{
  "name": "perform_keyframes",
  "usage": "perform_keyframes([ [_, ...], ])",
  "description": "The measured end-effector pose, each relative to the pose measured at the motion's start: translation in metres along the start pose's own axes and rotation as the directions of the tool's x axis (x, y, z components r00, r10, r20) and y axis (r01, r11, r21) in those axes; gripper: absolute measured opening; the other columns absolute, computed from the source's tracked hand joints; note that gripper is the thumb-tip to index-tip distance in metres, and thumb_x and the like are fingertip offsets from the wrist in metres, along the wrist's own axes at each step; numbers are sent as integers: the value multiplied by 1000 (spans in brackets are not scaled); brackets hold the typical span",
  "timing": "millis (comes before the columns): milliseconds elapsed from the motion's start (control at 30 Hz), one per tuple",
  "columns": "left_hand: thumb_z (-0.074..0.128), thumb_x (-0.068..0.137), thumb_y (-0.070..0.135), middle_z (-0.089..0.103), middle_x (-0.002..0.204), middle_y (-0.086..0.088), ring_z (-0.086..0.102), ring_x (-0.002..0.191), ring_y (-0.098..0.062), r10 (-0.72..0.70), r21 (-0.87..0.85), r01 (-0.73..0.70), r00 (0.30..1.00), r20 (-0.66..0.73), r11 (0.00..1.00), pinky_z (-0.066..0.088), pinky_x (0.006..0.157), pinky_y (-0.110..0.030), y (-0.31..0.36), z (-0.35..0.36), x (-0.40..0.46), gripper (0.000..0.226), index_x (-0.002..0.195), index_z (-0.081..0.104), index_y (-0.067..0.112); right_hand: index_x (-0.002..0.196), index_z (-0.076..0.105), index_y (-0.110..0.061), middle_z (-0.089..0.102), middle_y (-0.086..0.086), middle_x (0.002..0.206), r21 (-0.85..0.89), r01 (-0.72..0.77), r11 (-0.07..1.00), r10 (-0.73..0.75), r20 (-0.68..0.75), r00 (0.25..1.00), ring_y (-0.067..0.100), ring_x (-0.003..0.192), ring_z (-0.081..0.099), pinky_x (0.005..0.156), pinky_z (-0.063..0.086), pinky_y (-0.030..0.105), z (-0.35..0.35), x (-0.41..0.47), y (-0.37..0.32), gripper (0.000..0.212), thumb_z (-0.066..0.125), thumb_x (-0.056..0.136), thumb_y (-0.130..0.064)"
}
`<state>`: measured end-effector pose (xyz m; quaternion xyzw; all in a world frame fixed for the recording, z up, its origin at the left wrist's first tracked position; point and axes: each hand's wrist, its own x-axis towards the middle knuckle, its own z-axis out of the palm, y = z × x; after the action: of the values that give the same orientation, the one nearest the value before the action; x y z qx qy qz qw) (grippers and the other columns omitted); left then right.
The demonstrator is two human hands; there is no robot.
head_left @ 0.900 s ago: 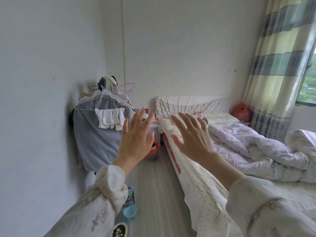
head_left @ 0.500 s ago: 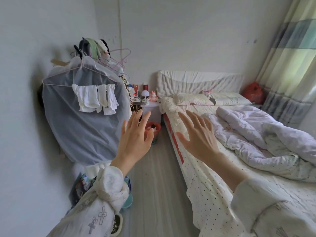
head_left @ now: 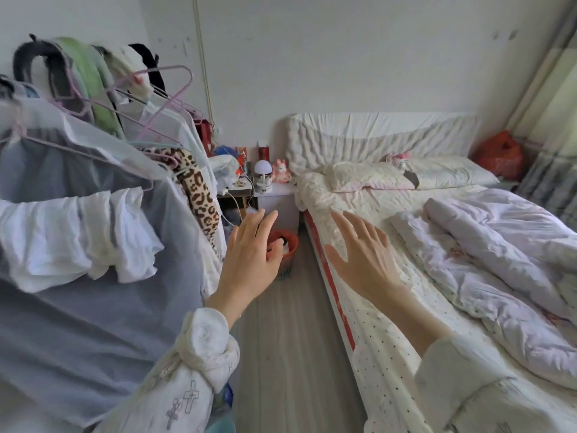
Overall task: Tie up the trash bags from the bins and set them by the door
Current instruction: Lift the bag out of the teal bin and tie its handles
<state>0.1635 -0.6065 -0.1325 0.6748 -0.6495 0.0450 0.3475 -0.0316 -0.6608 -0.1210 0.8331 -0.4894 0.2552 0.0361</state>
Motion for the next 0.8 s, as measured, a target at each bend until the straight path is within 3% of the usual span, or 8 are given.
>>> perform_keyframes([
  [200, 39, 89, 35, 33, 149, -8, 23, 142, -24, -48, 43, 46, 998, 41, 998, 27, 112, -51, -45, 77, 146, 54, 139, 33, 17, 141, 31, -25, 41, 2, 145, 9, 45, 999, -45, 35, 998, 25, 133, 40, 109, 30, 46, 61, 159, 65, 59, 48, 88, -45],
  [500, 41, 92, 33, 33, 149, -6, 23, 142, -21, -115, 61, 111, 991, 62, 992, 28, 112, -48, -140, 168, 311, 50, 139, 33, 17, 145, 23, -26, 30, -2, 151, 25, 78, 997, -81, 206, 975, 20, 139, 28, 114, 23, 44, 182, 341, 113, 61, 40, 91, -48],
  [633, 31, 87, 42, 39, 145, -8, 32, 138, -22, -105, 63, 102, 993, 50, 993, 35, 108, -48, -194, 218, 388, 57, 137, 35, 16, 144, 24, -26, 30, -1, 151, 14, 88, 996, -88, 243, 966, 21, 139, 29, 114, 23, 45, 247, 421, 131, 59, 40, 91, -47],
  [800, 33, 88, 39, 44, 140, -9, 40, 132, -24, -170, 45, 166, 981, 95, 985, 36, 109, -42, -256, 274, 467, 55, 136, 37, 13, 144, 23, -28, 31, -2, 150, 56, 64, 996, -78, 321, 944, 20, 139, 30, 115, 23, 43, 322, 507, 147, 59, 39, 91, -48],
])
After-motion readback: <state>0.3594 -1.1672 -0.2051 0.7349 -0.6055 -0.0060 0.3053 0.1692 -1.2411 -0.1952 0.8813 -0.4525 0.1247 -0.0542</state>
